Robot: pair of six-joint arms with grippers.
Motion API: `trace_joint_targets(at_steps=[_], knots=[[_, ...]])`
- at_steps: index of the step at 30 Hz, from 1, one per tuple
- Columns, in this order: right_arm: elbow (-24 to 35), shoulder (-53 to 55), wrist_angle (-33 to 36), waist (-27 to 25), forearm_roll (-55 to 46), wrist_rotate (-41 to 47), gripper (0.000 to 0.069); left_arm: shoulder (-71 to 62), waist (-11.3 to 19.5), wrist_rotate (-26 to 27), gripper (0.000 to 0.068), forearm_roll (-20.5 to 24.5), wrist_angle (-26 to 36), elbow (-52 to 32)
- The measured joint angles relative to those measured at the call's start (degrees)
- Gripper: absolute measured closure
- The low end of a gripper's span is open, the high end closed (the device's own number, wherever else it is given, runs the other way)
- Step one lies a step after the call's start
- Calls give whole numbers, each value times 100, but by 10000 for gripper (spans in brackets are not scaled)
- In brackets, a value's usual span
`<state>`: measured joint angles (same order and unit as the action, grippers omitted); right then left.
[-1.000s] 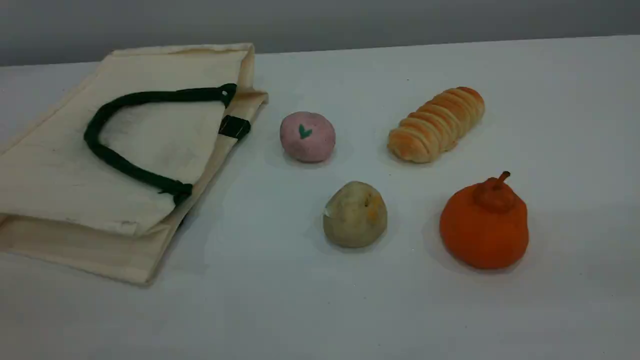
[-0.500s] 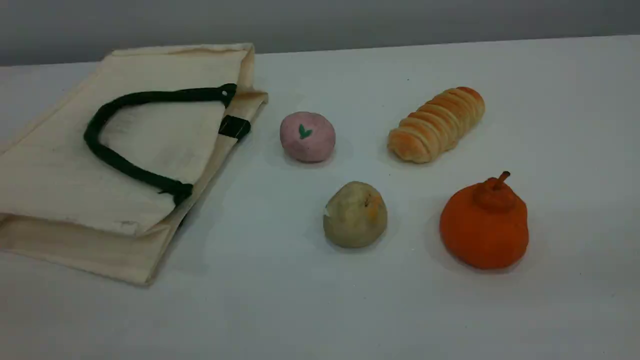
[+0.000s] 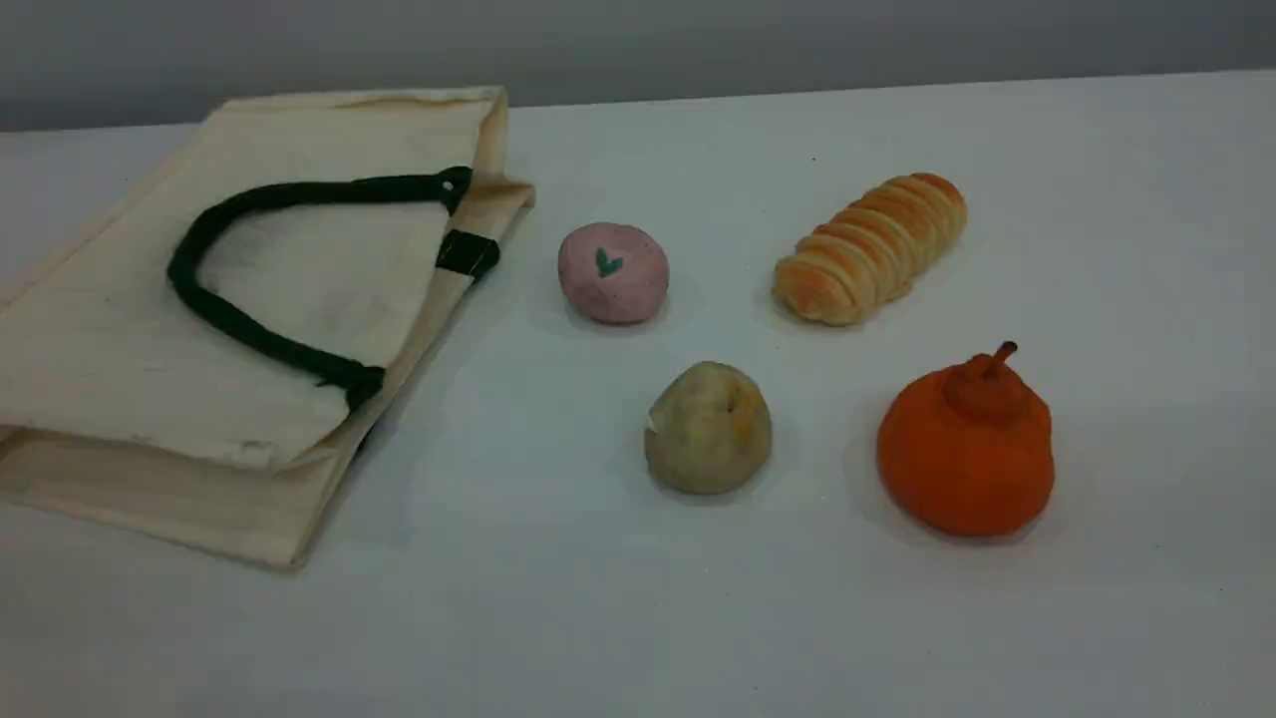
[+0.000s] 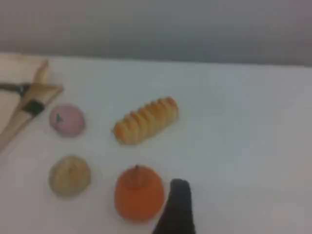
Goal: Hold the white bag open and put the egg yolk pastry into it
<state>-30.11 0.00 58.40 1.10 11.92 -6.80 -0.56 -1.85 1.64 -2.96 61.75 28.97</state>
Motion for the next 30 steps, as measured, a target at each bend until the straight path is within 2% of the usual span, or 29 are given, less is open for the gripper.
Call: trace_joint_targets(at_steps=[4, 9, 19, 22, 26, 30], knots=[[-8, 178, -415, 11, 6, 277, 102, -305, 0, -359, 93, 216, -87, 67], [-181, 1058, -784, 11, 159, 287, 102, -978, -5, -519, 93, 258, -398, 326], [-1595, 3291, -1077, 11, 301, 228, 102, -3173, -5, -478, 93, 296, -688, 1322], [-2002, 3977, -1098, 11, 396, 223, 102, -3922, -5, -475, 93, 452, -722, 1685], [-2322, 4748, -1234, 11, 424, 173, 102, -4908, -5, -475, 93, 454, -901, 2087], [-2355, 5359, -1501, 11, 450, 70, 102, -5812, -5, -471, 93, 432, -1106, 2370]])
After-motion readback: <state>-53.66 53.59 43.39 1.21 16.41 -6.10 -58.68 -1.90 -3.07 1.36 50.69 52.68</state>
